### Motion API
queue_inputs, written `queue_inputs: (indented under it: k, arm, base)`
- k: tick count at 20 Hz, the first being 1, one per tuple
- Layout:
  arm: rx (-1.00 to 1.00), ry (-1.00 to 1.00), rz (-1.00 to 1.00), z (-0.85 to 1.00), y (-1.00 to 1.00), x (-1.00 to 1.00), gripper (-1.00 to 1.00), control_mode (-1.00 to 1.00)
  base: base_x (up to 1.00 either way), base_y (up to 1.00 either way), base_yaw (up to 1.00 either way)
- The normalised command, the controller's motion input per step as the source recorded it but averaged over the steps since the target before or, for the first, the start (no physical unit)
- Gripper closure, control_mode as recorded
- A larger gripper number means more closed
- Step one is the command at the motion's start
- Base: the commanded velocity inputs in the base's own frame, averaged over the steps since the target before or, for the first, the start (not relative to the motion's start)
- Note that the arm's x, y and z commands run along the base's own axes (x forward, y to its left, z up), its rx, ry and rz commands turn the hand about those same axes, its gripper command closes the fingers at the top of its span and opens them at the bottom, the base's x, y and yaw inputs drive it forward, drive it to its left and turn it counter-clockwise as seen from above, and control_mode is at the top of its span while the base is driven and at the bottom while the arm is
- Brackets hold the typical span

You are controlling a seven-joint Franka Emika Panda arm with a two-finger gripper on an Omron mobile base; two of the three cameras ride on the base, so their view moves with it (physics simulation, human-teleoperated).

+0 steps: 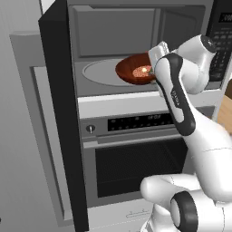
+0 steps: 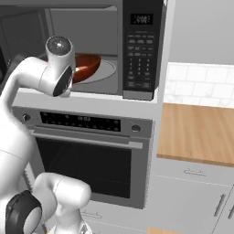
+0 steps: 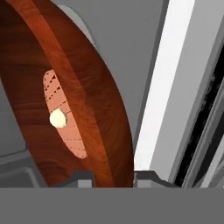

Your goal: Open the microwave, place the bowl with waffle inside the microwave, then close the microwave door and turn it on.

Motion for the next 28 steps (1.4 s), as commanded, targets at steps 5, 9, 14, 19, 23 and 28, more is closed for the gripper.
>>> queue_inputs:
  k: [5, 9, 14, 19, 23, 28]
  arm:
    - [0.09, 0.11, -0.06, 0.0, 0.1, 0.35, 1.0, -1.0]
    - [0.04, 0.01, -0.07, 0.0, 0.31, 0.12, 1.0, -1.0]
    - [0.0, 0.0, -0.03, 0.0, 0.44, 0.15, 1.0, -1.0]
    - [0.0, 0.0, -0.01, -0.03, 0.24, 0.35, 1.0, -1.0]
    - [0.04, 0.0, -0.05, 0.0, 0.0, 0.49, 1.0, -1.0]
    - [0.05, 0.01, -0.04, 0.0, -0.05, 0.4, 1.0, -1.0]
  base:
    - [0.0, 0.0, 0.0]
    - [0.0, 0.0, 0.0]
    - [0.0, 0.0, 0.0]
    - [0.0, 0.0, 0.0]
    - [0.0, 0.0, 0.0]
    - [0.0, 0.0, 0.0]
